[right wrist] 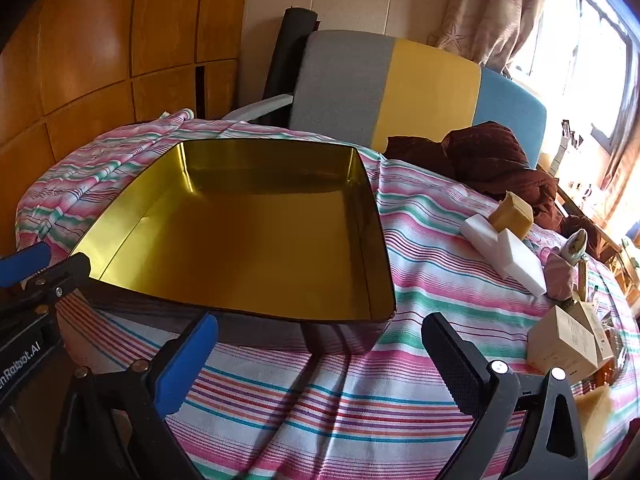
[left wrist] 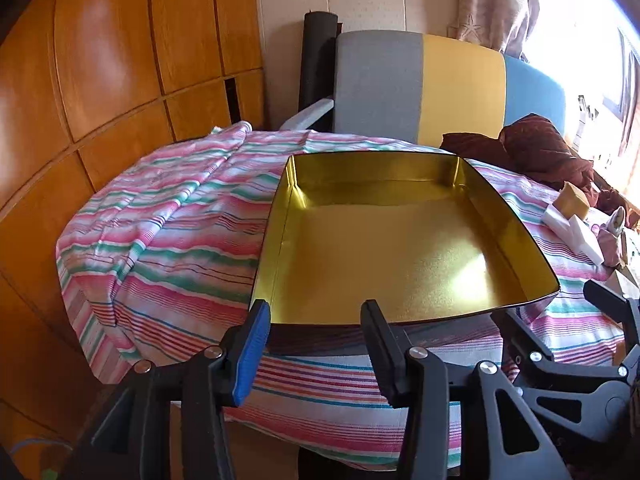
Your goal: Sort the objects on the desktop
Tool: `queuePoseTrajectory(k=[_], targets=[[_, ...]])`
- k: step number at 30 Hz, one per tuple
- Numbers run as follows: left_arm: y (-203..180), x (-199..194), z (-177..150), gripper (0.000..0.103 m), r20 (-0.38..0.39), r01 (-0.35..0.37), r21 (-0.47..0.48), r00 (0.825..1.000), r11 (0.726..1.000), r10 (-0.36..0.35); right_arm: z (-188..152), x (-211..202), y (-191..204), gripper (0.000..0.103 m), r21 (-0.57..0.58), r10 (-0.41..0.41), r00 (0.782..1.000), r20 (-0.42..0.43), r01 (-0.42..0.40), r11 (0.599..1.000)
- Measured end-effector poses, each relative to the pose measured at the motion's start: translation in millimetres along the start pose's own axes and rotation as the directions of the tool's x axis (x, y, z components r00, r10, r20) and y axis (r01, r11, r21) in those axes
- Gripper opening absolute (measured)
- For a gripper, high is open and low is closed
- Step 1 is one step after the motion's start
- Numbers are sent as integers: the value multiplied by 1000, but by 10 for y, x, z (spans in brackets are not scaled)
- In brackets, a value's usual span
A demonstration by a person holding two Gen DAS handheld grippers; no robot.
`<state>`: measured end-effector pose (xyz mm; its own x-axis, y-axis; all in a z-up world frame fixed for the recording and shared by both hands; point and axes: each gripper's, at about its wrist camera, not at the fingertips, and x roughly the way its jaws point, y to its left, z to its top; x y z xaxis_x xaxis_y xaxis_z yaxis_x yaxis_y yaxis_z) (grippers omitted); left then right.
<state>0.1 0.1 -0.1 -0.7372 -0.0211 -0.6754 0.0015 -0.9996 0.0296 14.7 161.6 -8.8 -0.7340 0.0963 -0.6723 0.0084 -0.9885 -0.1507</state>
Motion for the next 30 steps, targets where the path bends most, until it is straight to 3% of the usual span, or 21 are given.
queuePoseTrajectory(k=[13,30], targets=[[-182,40,-222,48,-38,-46,56,998,997,48,-83,12,-55,103,34,21,1000,5,-21,999],[-160,49,-84,48,-71,4,62,997,998,0,-132,-18,-144,103,62,14,1000,13,-15,998]])
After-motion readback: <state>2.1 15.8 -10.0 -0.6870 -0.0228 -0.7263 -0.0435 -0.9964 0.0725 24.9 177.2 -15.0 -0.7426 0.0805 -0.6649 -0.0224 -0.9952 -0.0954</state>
